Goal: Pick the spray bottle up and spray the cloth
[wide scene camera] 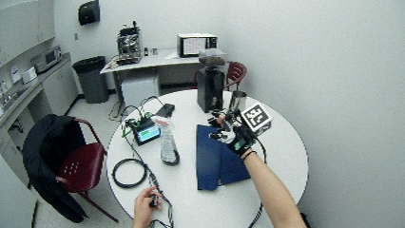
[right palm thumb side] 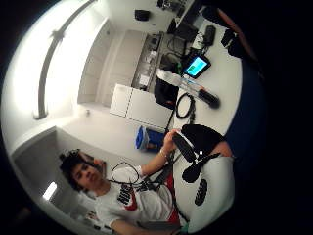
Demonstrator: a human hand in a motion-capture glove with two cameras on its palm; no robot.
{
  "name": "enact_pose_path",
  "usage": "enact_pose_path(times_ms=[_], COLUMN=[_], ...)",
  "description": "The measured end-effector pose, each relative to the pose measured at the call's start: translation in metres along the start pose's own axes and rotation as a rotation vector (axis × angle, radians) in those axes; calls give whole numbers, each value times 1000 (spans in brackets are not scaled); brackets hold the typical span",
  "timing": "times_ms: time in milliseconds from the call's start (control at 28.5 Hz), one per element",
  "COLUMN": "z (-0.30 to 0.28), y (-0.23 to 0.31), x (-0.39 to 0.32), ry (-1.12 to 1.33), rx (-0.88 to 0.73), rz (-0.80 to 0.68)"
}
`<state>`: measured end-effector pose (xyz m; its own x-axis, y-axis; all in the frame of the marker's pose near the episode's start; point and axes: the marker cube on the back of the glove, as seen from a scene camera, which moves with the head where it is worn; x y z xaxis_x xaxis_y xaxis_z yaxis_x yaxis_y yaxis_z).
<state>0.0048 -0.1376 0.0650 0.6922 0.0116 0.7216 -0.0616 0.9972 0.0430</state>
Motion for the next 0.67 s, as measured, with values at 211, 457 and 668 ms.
enact_pose_path(times_ms=[211, 457, 668], z=[-8, 6, 13], y=[11, 12, 14], x=[16, 13, 12], ry=[336, 458, 537], rx=[-31, -115, -154], rz=[72, 72, 48])
